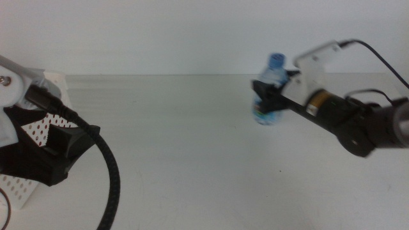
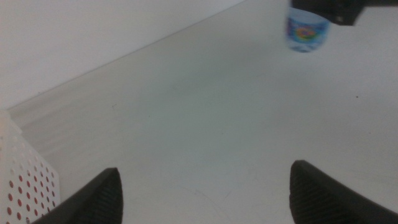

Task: Use arms to grab the bottles and put them into the dustbin to the left of the table.

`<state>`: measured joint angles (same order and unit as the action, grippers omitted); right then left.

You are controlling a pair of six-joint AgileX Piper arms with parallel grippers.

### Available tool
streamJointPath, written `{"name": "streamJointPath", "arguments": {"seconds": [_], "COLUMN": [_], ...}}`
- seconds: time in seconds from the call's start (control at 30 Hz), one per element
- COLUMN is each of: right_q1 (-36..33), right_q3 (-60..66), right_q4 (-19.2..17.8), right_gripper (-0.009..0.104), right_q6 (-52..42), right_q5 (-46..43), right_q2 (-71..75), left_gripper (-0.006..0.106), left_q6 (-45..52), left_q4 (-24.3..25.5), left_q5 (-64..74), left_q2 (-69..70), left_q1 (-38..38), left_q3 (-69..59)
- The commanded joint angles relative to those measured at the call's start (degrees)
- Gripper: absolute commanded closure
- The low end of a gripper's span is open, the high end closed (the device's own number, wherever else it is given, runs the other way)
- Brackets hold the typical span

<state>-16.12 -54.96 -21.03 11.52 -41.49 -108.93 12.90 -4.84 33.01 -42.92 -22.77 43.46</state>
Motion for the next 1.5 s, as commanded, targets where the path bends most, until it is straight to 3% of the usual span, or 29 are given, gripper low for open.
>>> {"name": "streamJointPath", "arguments": {"seconds": [0.0, 0.1, 0.37, 0.93, 1.07, 1.33, 1.47], "right_q1": [-3.4, -7.6, -14.8, -17.7, -17.7, -17.3, -17.3], "right_q3": [-5.7, -9.7, -17.5, -19.2, -19.2, -19.2, -19.2], "right_q4": [-2.6, -4.9, -5.1, -5.1, -5.7, -13.3, -15.0], "right_gripper": [0.095, 0.095, 0.095, 0.091, 0.076, 0.019, 0.007], "right_q6": [2.6, 3.7, 3.7, 8.9, 10.3, 13.2, 15.5], "right_q5": [-3.4, -0.3, -0.2, -0.8, -0.8, -0.4, 0.4], "right_q2": [4.1, 3.0, -3.9, -10.2, -10.2, -10.0, -9.1], "left_gripper": [0.016, 0.016, 0.016, 0.016, 0.016, 0.016, 0.016], "left_q6": [-0.9, -0.9, -0.9, -0.9, -0.9, -0.9, -0.9], "left_q4": [-0.9, -0.9, -0.9, -0.9, -0.9, -0.9, -0.9], "left_q5": [-3.8, -3.8, -3.8, -3.8, -3.8, -3.8, -3.8], "left_q2": [0.3, 0.3, 0.3, 0.3, 0.3, 0.3, 0.3], "left_q1": [-0.5, -0.5, -0.5, -0.5, -0.5, -0.5, -0.5], "left_q3": [1.7, 1.7, 1.7, 1.7, 1.7, 1.7, 1.7]}}
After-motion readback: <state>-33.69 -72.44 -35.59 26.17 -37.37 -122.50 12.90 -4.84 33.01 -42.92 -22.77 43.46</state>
